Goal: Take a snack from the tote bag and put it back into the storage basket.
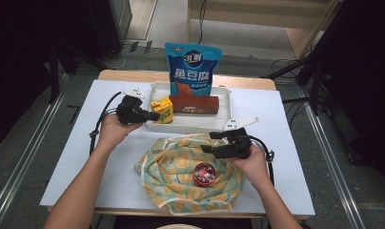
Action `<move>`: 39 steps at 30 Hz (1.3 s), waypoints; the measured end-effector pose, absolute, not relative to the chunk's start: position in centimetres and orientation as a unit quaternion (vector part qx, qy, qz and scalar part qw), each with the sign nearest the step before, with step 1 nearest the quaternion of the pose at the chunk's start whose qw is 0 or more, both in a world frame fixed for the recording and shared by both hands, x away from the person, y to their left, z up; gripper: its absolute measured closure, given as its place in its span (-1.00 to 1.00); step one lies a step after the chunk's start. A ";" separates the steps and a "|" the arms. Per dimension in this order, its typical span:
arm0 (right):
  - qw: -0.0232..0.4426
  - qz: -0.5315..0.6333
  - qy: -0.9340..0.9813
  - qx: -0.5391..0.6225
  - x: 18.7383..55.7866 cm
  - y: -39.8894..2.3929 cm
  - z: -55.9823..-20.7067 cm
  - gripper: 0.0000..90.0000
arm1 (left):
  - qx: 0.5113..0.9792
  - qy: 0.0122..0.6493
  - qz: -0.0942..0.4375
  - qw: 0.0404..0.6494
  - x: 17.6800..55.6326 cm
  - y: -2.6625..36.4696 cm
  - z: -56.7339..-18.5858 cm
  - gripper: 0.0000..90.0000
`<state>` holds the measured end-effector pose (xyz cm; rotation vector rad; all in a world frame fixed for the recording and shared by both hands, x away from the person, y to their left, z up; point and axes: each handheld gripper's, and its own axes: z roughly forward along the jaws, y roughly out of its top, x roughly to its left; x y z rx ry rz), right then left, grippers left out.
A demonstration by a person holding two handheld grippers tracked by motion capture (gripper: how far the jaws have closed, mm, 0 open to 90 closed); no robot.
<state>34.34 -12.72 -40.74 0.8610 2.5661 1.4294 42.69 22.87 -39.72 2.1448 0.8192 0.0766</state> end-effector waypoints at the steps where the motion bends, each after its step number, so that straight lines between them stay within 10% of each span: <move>1: 0.041 0.467 0.837 0.281 34.3 -12.7 -40.7 -0.15 | 0.852 0.325 0.031 0.408 42.7 22.8 -39.8 1.00; 39: 0.040 0.478 0.832 0.278 34.0 -13.0 -40.3 -0.14 | 0.839 0.359 0.026 0.407 43.4 25.2 -40.1 0.91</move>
